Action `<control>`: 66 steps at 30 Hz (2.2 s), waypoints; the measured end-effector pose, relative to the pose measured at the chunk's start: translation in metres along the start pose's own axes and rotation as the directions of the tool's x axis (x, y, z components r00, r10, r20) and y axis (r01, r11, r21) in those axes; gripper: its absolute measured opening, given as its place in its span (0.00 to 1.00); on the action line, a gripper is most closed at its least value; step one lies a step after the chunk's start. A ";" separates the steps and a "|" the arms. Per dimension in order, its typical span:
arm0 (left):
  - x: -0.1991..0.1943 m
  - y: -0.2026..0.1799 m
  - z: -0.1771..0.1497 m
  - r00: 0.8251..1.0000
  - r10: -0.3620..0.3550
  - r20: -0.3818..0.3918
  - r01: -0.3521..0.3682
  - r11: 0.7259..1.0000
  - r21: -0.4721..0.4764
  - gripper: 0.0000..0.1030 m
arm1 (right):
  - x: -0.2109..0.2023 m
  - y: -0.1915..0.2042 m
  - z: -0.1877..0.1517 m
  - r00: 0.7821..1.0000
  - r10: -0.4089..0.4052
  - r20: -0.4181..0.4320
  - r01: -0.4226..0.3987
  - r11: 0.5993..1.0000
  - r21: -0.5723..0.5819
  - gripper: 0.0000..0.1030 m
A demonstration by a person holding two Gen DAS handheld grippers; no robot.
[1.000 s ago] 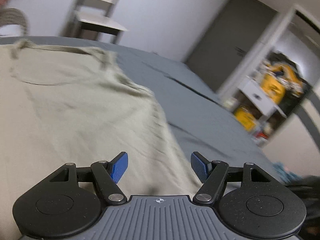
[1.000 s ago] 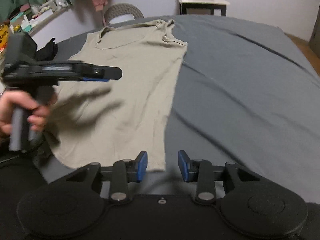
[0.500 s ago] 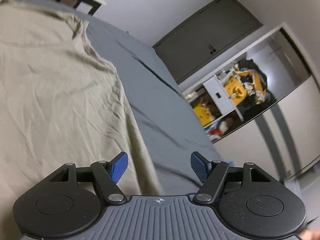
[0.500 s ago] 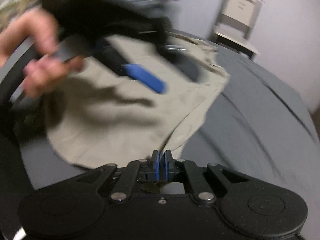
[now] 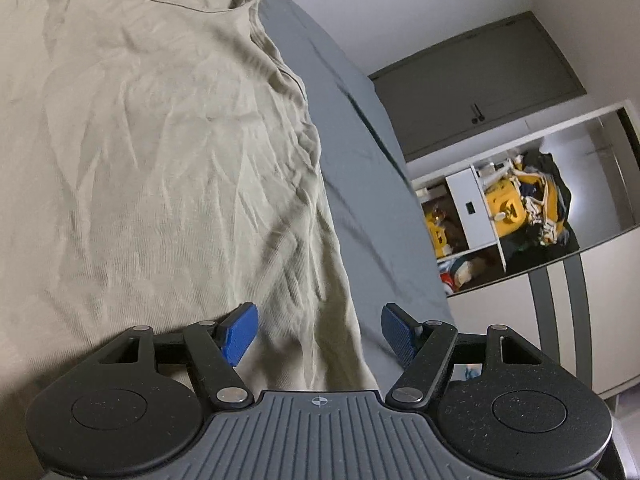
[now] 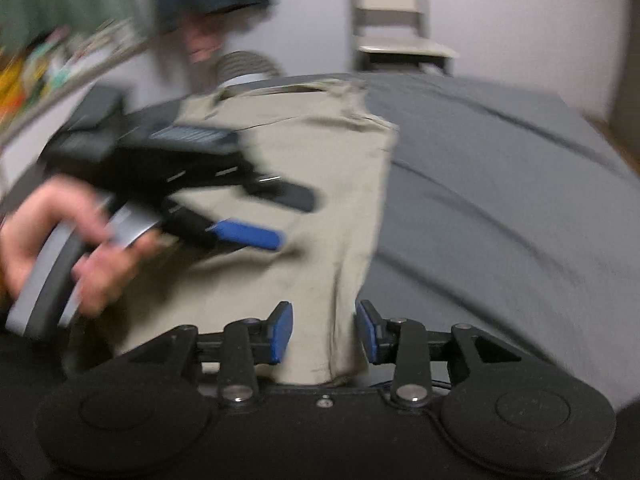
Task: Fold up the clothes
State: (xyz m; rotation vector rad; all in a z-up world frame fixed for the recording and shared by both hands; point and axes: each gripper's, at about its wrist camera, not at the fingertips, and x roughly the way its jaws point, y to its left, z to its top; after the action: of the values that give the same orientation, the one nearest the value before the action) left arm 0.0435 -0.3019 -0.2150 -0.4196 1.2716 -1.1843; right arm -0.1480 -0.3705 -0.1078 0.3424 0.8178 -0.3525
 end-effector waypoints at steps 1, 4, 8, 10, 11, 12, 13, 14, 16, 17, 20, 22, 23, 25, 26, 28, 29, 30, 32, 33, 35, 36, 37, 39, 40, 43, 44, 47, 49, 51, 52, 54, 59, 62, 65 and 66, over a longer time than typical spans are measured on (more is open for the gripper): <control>0.000 -0.002 -0.001 1.000 -0.001 -0.005 0.001 1.000 0.008 0.67 | 0.004 -0.006 0.001 1.000 0.016 -0.025 -0.014 0.999 0.052 0.23; -0.001 -0.010 -0.002 0.993 -0.120 -0.014 0.121 0.992 0.022 0.67 | 0.014 -0.003 -0.004 0.996 0.055 -0.065 -0.053 0.998 0.028 0.15; 0.006 -0.022 -0.006 0.954 -0.297 -0.039 0.298 0.954 0.013 0.67 | 0.017 0.027 -0.011 0.994 0.066 -0.084 -0.076 0.989 -0.123 0.15; 0.019 -0.020 -0.009 0.941 -0.332 -0.062 0.332 0.943 -0.016 0.67 | 0.012 0.029 -0.011 0.997 0.052 -0.065 -0.060 0.990 -0.124 0.15; 0.025 -0.019 -0.011 0.937 -0.340 -0.075 0.338 0.940 -0.038 0.67 | 0.006 0.026 -0.011 0.999 0.020 -0.040 -0.025 0.993 -0.116 0.18; 0.030 -0.018 -0.013 0.936 -0.341 -0.082 0.337 0.940 -0.059 0.67 | 0.002 0.023 -0.011 1.000 -0.017 -0.017 0.015 0.994 -0.108 0.24; 0.035 -0.017 -0.014 0.937 -0.340 -0.086 0.334 0.939 -0.078 0.67 | -0.001 0.018 -0.011 0.998 -0.059 0.001 0.059 0.993 -0.101 0.27; 0.038 -0.017 -0.016 0.935 -0.343 -0.086 0.335 0.938 -0.091 0.67 | -0.002 0.010 -0.010 0.996 -0.090 0.006 0.091 0.992 -0.086 0.29; 0.042 -0.017 -0.018 0.930 -0.357 -0.081 0.347 0.931 -0.114 0.67 | 0.003 -0.005 -0.010 0.995 -0.092 -0.027 0.091 0.995 -0.031 0.29; 0.043 -0.016 -0.019 0.927 -0.368 -0.075 0.357 0.925 -0.128 0.67 | 0.008 -0.009 -0.010 0.997 -0.068 -0.046 0.068 0.998 -0.009 0.29; 0.046 -0.014 -0.025 0.923 -0.381 -0.061 0.368 0.917 -0.156 0.67 | 0.017 -0.008 -0.012 0.997 -0.012 -0.074 0.010 1.000 -0.022 0.07; 0.047 -0.013 -0.029 0.926 -0.372 -0.061 0.359 0.919 -0.164 0.67 | 0.014 0.010 -0.015 0.999 -0.009 -0.050 0.002 0.990 -0.138 0.07; 0.047 -0.012 -0.030 0.927 -0.368 -0.065 0.354 0.921 -0.165 0.67 | 0.015 0.018 -0.016 0.999 -0.004 -0.045 -0.005 0.983 -0.183 0.07; 0.047 -0.012 -0.033 0.930 -0.361 -0.074 0.346 0.924 -0.163 0.67 | 0.021 0.030 -0.015 0.999 -0.003 -0.042 -0.007 0.969 -0.245 0.07; 0.048 -0.013 -0.034 0.930 -0.358 -0.079 0.343 0.926 -0.158 0.67 | 0.024 0.036 -0.017 0.999 -0.008 -0.044 -0.004 0.962 -0.273 0.07; 0.049 -0.013 -0.034 0.940 -0.330 -0.085 0.316 0.937 -0.146 0.67 | 0.026 0.046 -0.019 0.999 -0.021 -0.047 0.005 0.952 -0.306 0.07; 0.051 -0.012 -0.034 0.949 -0.303 -0.088 0.289 0.946 -0.145 0.67 | 0.027 0.047 -0.020 0.998 -0.022 -0.050 0.005 0.950 -0.312 0.08; 0.053 -0.010 -0.035 0.957 -0.276 -0.088 0.262 0.954 -0.149 0.67 | 0.027 0.048 -0.021 0.998 -0.022 -0.052 0.005 0.949 -0.316 0.09; 0.057 -0.007 -0.035 0.968 -0.234 -0.086 0.218 0.962 -0.162 0.67 | 0.022 0.048 -0.022 0.998 -0.015 -0.053 -0.002 0.952 -0.307 0.12; 0.058 -0.005 -0.035 0.971 -0.221 -0.086 0.205 0.964 -0.171 0.67 | 0.020 0.046 -0.024 0.999 -0.007 -0.053 -0.009 0.956 -0.294 0.13; 0.059 -0.006 -0.035 0.973 -0.215 -0.080 0.199 0.964 -0.174 0.67 | 0.014 0.041 -0.024 0.999 0.009 -0.051 -0.021 0.967 -0.254 0.16; 0.059 -0.006 -0.036 0.974 -0.213 -0.076 0.197 0.965 -0.175 0.67 | 0.012 0.038 -0.024 0.999 0.013 -0.046 -0.024 0.973 -0.230 0.18; 0.058 -0.005 -0.035 0.975 -0.208 -0.075 0.192 0.966 -0.173 0.67 | 0.010 0.034 -0.022 0.999 0.012 -0.043 -0.021 0.979 -0.204 0.20; 0.058 -0.006 -0.036 0.977 -0.197 -0.078 0.182 0.969 -0.168 0.67 | 0.006 0.021 -0.016 0.999 0.010 -0.038 -0.015 0.991 -0.136 0.20; 0.058 -0.005 -0.035 0.978 -0.192 -0.082 0.177 0.970 -0.165 0.67 | 0.004 0.015 -0.012 0.999 0.021 -0.038 -0.025 0.996 -0.090 0.20; 0.057 -0.005 -0.035 0.979 -0.181 -0.089 0.167 0.975 -0.149 0.67 | 0.004 0.001 -0.007 0.997 0.057 -0.048 -0.056 0.998 0.018 0.20; 0.059 -0.006 -0.035 0.980 -0.178 -0.091 0.164 0.976 -0.147 0.67 | 0.001 -0.002 -0.006 0.997 0.071 -0.034 -0.070 0.996 0.052 0.20; 0.058 -0.005 -0.034 0.980 -0.174 -0.097 0.159 0.977 -0.145 0.67 | -0.002 -0.015 0.002 0.994 0.107 0.037 -0.112 0.979 0.170 0.20; 0.058 -0.004 -0.034 0.980 -0.172 -0.099 0.157 0.977 -0.144 0.67 | 0.001 -0.019 0.006 0.996 0.082 0.026 -0.085 0.983 0.161 0.20; 0.058 -0.005 -0.035 0.980 -0.170 -0.101 0.154 0.977 -0.144 0.67 | 0.008 -0.017 0.005 0.995 0.100 -0.016 -0.097 0.985 0.144 0.20; 0.058 -0.006 -0.034 0.980 -0.169 -0.102 0.154 0.978 -0.143 0.67 | 0.012 -0.014 0.004 0.993 0.111 -0.034 -0.105 0.985 0.134 0.20; 0.058 -0.007 -0.034 0.980 -0.170 -0.106 0.154 0.978 -0.141 0.67 | 0.017 -0.003 0.002 0.991 0.120 -0.058 -0.115 0.989 0.089 0.20; 0.057 -0.008 -0.035 0.979 -0.165 -0.118 0.148 0.980 -0.135 0.67 | 0.023 0.015 -0.004 0.987 0.111 -0.119 -0.112 0.994 -0.002 0.20; 0.059 -0.011 -0.034 0.979 -0.161 -0.124 0.145 0.981 -0.128 0.67 | 0.019 0.022 -0.008 0.984 0.118 -0.131 -0.124 0.992 -0.033 0.20; 0.058 -0.008 -0.034 0.979 -0.160 -0.126 0.144 0.981 -0.129 0.67 | 0.010 0.020 -0.009 0.989 0.113 -0.100 -0.114 0.993 -0.004 0.20; 0.058 -0.008 -0.034 0.979 -0.161 -0.126 0.144 0.981 -0.130 0.67 | 0.009 0.018 -0.008 0.990 0.107 -0.088 -0.106 0.994 0.013 0.20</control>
State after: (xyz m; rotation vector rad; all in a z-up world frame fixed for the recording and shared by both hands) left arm 0.0014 -0.3430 -0.2486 -0.5410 1.4545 -1.2866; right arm -0.1403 -0.3529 -0.1167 0.4105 0.8811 -0.2424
